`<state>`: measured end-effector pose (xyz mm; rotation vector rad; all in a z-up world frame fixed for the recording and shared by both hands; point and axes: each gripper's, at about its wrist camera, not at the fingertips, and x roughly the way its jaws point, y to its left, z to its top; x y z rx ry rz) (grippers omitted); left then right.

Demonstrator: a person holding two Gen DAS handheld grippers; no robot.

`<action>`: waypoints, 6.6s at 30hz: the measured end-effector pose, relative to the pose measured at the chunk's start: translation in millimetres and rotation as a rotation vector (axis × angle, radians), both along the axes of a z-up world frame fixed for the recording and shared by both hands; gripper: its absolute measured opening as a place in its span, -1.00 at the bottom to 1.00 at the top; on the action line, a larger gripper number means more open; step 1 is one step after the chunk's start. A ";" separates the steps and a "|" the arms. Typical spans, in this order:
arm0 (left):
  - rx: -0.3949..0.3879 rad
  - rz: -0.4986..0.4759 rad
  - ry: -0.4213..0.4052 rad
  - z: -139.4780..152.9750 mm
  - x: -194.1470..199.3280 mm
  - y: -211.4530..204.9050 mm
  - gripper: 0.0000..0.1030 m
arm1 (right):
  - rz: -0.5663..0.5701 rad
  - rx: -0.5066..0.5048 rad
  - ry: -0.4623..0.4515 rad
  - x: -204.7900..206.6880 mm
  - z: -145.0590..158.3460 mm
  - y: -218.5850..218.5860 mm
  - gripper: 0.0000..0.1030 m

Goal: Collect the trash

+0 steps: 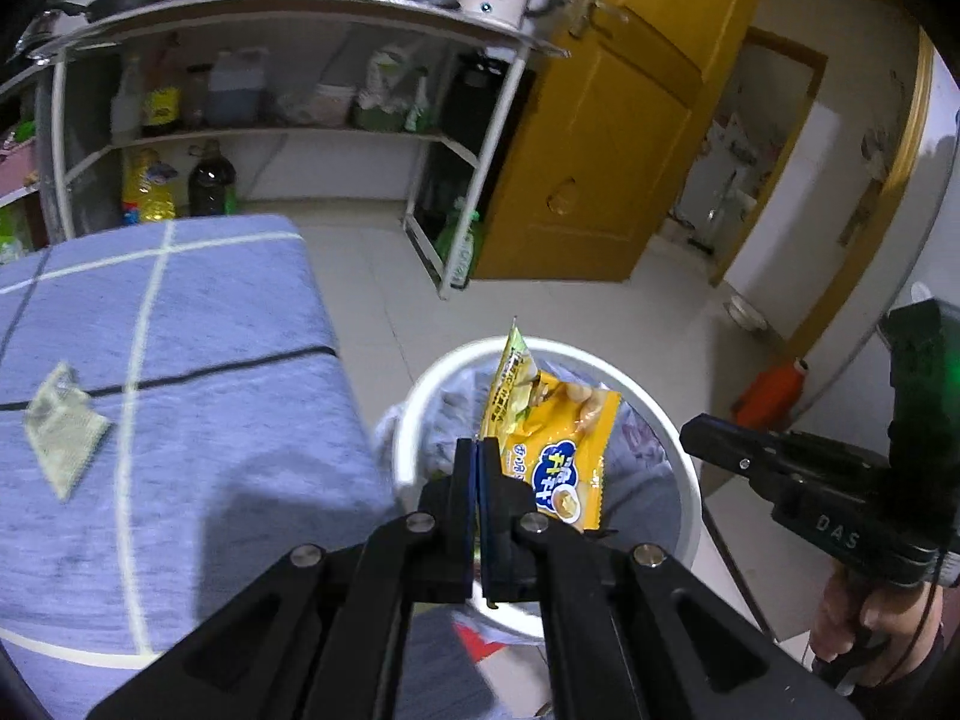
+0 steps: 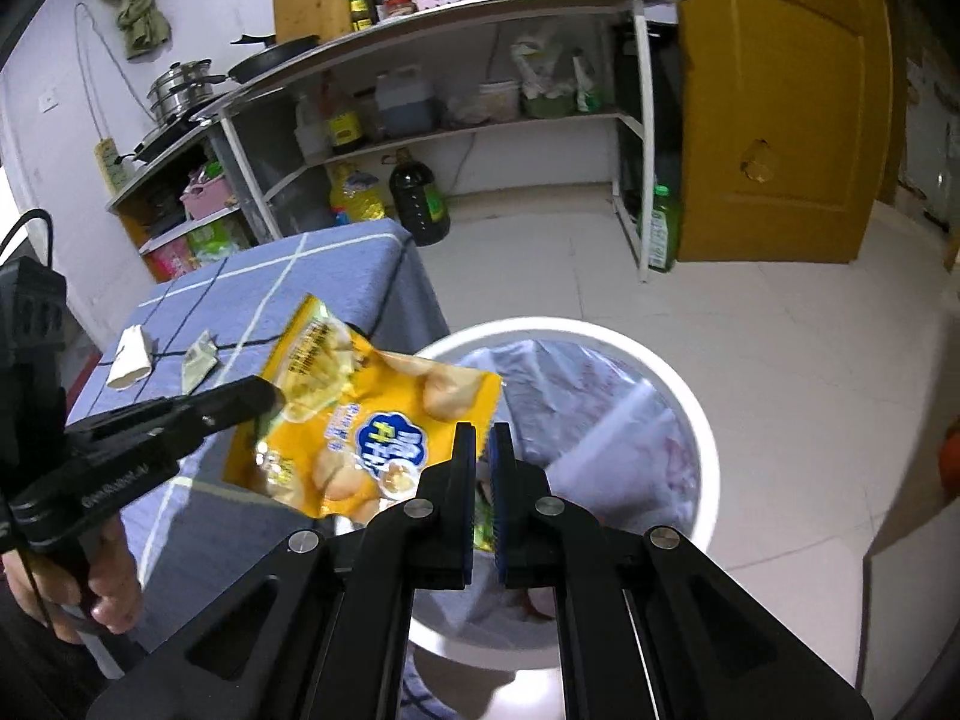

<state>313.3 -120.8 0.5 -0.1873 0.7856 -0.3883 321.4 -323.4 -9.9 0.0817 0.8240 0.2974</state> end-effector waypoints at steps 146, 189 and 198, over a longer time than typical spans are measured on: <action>0.006 -0.012 -0.054 19.3 -30.7 37.5 -0.79 | 0.086 -0.060 -0.058 -17.5 6.4 44.7 -0.35; 0.072 -0.042 -0.009 -2.3 -35.1 -29.7 -0.23 | -0.079 -0.049 -0.072 -36.7 -5.0 -16.8 0.04; 0.069 -0.045 -0.069 14.4 -82.7 -18.7 -0.11 | -0.100 -0.010 -0.134 -93.0 10.4 -3.3 0.04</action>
